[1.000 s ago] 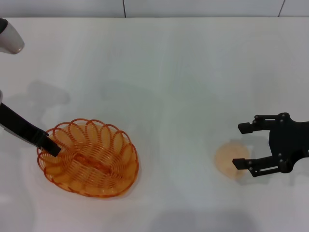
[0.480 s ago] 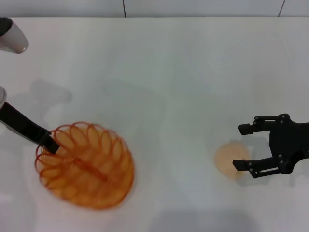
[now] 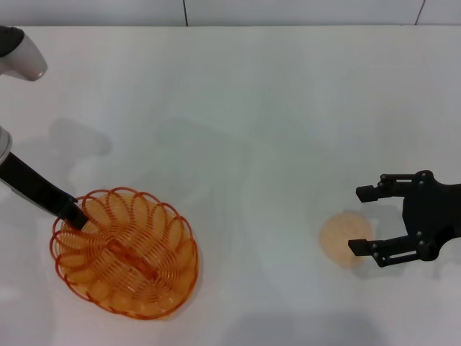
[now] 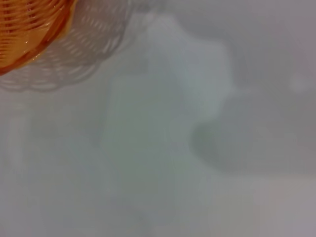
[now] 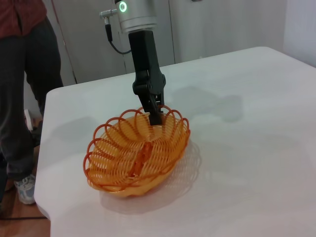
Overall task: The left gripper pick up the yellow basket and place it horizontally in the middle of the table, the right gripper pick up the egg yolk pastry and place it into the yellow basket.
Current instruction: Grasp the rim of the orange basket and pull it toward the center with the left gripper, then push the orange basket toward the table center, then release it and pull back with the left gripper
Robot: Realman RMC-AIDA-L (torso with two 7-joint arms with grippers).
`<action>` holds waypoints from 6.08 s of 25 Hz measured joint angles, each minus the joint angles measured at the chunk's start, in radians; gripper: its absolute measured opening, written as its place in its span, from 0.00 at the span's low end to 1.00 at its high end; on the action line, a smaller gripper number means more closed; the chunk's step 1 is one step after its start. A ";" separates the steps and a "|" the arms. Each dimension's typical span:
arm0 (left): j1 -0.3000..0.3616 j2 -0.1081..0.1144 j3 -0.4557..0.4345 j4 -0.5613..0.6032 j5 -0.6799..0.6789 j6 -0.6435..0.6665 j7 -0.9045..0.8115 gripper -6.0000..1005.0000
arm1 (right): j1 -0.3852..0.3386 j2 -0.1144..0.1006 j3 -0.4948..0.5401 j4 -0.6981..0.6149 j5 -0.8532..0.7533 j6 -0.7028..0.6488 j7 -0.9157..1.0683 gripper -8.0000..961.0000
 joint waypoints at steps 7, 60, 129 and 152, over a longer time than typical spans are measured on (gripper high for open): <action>-0.002 0.003 -0.003 0.003 -0.006 0.003 0.011 0.11 | -0.001 0.000 0.002 0.000 0.002 0.000 -0.001 0.87; -0.031 -0.012 -0.205 -0.118 -0.212 -0.169 -0.393 0.10 | 0.023 -0.002 0.045 -0.012 0.012 -0.068 0.004 0.86; -0.105 -0.049 -0.179 -0.288 -0.243 -0.287 -0.406 0.16 | 0.044 -0.002 0.046 -0.038 0.012 -0.120 0.004 0.86; -0.046 -0.016 -0.187 -0.204 -0.422 -0.197 -0.306 0.70 | 0.040 -0.002 0.061 -0.025 0.012 -0.115 0.005 0.86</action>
